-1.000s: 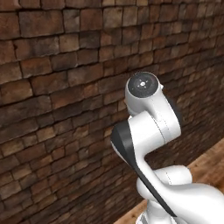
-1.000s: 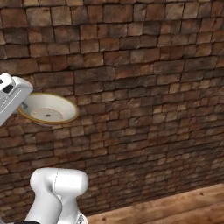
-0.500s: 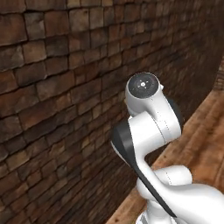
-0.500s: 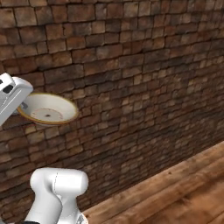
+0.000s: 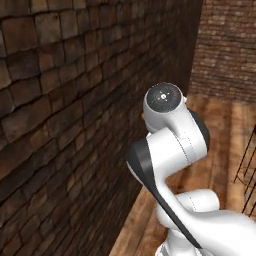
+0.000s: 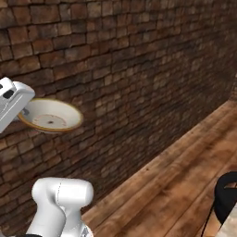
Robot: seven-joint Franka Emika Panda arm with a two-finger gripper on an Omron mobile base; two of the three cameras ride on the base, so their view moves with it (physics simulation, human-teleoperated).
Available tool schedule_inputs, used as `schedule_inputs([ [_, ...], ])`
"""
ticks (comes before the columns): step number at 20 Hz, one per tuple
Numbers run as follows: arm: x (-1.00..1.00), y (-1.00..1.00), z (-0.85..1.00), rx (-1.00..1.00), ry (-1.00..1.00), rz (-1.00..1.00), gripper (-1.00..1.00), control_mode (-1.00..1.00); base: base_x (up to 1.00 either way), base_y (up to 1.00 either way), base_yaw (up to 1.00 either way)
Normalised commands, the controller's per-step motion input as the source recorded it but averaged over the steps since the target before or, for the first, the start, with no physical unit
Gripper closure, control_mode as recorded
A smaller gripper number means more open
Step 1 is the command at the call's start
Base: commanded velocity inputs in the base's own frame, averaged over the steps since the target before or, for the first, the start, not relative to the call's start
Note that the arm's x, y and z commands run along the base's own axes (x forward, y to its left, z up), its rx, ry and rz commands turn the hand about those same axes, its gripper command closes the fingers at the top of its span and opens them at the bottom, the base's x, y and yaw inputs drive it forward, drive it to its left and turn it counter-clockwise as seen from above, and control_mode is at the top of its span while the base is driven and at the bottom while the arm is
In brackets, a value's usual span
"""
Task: Retrieve the bowl from the cabinet, then place the raw meat into the bowl to avoid contamination.
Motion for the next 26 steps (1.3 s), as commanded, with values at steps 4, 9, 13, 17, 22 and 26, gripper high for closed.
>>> schedule_inputs([
  [4, 0.0, 0.0, 0.0, 0.0, 0.0, 0.0, 1.0, 1.0, 0.06, 0.0, -0.46],
  [9, 0.0, 0.0, 0.0, 0.0, 0.0, 0.0, 1.0, 1.0, 0.21, 0.07, -0.42],
  [13, 0.0, 0.0, 0.0, 0.0, 0.0, 0.0, 1.0, 1.0, 0.25, 0.1, -0.41],
  [17, 0.0, 0.0, 0.0, 0.0, 0.0, 0.0, 1.0, 1.0, 0.38, 0.2, -0.37],
  [22, 0.0, 0.0, 0.0, 0.0, 0.0, 0.0, 1.0, 1.0, 0.55, 0.28, -0.32],
  [26, 0.0, 0.0, 0.0, 0.0, 0.0, 0.0, 1.0, 1.0, 0.61, 0.32, -0.29],
])
